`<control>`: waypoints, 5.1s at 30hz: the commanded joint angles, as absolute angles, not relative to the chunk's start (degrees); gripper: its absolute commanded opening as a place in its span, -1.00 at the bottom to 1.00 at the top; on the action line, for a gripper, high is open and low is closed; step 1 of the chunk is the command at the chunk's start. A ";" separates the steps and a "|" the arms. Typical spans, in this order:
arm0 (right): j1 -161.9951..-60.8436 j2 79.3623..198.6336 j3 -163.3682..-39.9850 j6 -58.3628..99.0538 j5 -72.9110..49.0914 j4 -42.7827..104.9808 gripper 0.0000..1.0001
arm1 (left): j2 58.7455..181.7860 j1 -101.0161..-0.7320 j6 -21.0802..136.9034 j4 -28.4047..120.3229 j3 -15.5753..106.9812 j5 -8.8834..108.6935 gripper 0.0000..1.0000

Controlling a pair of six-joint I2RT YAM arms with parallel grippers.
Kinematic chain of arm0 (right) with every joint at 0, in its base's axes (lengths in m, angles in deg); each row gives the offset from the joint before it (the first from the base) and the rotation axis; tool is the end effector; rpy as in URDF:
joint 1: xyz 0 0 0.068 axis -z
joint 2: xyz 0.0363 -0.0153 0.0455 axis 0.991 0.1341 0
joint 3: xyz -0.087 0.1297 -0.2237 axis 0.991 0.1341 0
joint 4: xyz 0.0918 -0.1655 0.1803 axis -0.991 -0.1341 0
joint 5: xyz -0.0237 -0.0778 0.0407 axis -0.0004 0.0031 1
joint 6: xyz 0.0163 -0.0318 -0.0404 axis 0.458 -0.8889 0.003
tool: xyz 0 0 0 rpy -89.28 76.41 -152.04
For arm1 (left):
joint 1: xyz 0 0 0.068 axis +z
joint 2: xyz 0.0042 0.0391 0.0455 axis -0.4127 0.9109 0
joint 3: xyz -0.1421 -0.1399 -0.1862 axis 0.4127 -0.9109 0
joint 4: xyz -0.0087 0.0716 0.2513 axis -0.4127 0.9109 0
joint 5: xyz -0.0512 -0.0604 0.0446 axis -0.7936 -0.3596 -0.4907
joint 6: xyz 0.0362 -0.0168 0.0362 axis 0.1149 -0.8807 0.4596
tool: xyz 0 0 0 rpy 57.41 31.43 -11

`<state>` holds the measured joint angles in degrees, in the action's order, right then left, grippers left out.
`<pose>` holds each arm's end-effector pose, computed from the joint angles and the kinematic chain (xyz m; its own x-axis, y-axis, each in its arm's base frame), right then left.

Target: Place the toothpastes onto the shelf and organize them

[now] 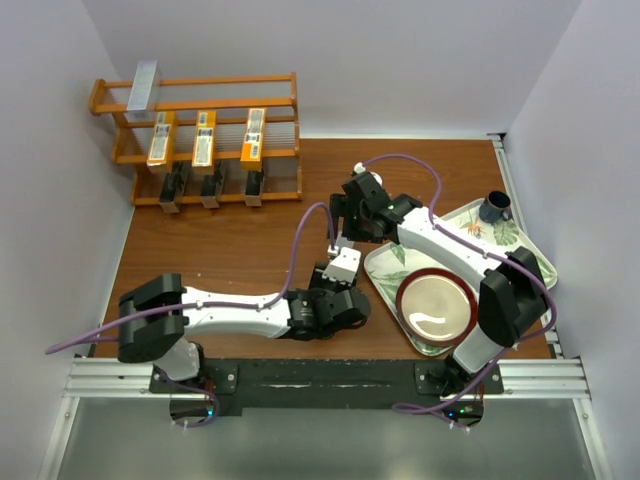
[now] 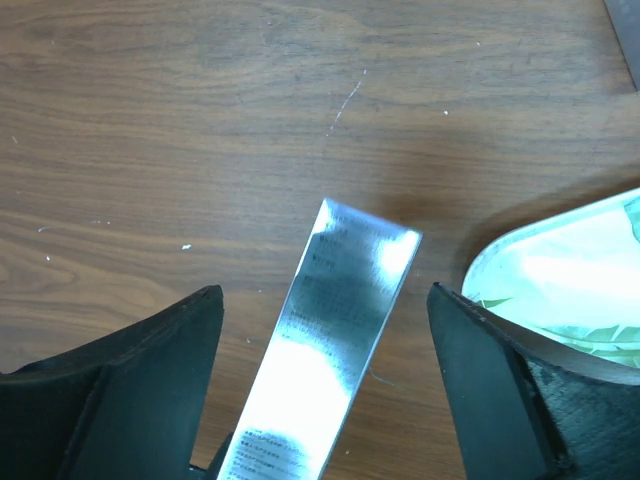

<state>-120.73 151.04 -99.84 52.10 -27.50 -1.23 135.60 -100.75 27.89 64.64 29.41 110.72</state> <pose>0.2790 0.2151 0.2662 -0.8268 0.1322 -0.5468 -0.0434 0.9541 0.2963 0.1025 -0.3027 0.2119 -0.4527 0.1539 -0.8783 0.2324 0.9713 0.0504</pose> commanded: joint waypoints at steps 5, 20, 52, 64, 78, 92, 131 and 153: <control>-116.67 147.57 -100.75 50.54 -27.55 -0.12 0.83 | 125.90 -102.33 25.28 67.05 23.99 104.14 -0.80; -109.54 133.26 -91.97 44.83 -34.14 0.75 0.89 | 107.18 -88.81 42.76 73.47 31.10 96.49 -0.80; -110.15 128.58 -80.18 36.21 -20.96 9.46 0.93 | 132.57 -27.20 68.96 70.83 78.74 60.90 -0.78; -110.59 129.37 -80.01 34.71 -17.44 10.77 0.92 | 142.41 -21.65 69.23 66.26 83.92 57.55 -0.77; -110.59 129.02 -79.66 34.01 -15.69 11.57 0.92 | 144.35 -21.56 71.51 64.06 80.33 61.59 -0.73; -110.68 128.58 -79.22 33.83 -14.98 12.09 0.91 | 144.70 -21.48 70.46 65.02 78.12 61.86 -0.57; -110.86 127.97 -78.78 33.57 -14.28 12.53 0.91 | 140.13 -21.47 67.12 66.70 72.94 60.80 0.10; -110.94 128.49 -78.69 33.22 -13.49 12.88 0.91 | 134.79 -21.47 63.26 68.98 72.79 58.43 0.59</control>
